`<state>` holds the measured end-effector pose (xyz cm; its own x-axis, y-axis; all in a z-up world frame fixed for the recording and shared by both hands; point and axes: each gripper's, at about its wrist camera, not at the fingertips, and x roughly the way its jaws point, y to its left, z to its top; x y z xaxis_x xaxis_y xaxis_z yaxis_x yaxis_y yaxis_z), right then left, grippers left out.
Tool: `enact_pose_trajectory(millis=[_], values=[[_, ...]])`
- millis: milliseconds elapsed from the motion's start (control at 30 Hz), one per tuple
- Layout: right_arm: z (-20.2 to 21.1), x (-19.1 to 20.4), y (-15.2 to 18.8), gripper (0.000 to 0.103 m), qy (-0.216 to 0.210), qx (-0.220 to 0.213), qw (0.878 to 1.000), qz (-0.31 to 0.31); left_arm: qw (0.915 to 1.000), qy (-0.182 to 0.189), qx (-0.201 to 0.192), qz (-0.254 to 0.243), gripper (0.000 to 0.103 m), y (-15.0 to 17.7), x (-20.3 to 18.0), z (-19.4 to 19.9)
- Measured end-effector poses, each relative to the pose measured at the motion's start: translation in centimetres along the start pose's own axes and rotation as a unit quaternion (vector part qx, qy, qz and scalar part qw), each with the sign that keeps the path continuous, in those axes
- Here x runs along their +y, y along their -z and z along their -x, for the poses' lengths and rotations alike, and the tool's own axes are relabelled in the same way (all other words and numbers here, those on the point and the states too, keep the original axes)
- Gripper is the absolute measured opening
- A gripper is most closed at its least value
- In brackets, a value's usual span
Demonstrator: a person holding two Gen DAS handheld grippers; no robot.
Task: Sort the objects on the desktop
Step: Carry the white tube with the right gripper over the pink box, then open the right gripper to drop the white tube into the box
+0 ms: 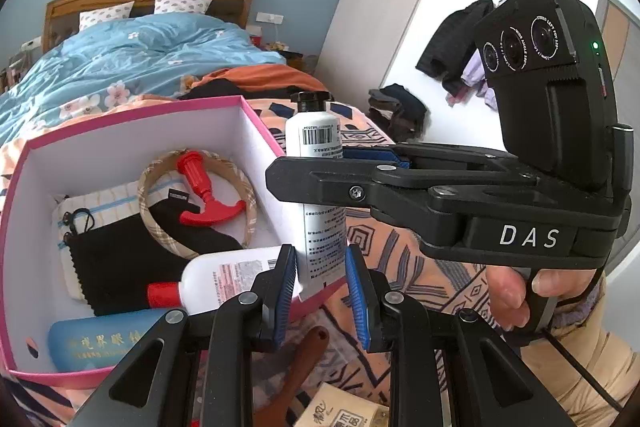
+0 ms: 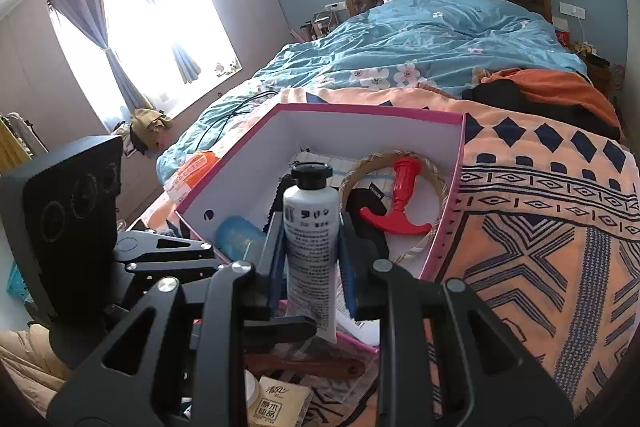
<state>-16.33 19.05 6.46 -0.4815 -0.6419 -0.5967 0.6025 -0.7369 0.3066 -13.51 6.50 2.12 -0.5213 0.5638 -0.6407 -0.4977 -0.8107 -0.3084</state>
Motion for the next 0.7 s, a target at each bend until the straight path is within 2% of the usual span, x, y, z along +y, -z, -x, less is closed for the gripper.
enact_pose_trajectory(millis=[700], values=[[-2.4,-0.8,-1.7,0.027,0.047,0.014,0.999,0.012,0.9993,-0.029,0.019,0.015,0.025,-1.9,1.7,-2.3]])
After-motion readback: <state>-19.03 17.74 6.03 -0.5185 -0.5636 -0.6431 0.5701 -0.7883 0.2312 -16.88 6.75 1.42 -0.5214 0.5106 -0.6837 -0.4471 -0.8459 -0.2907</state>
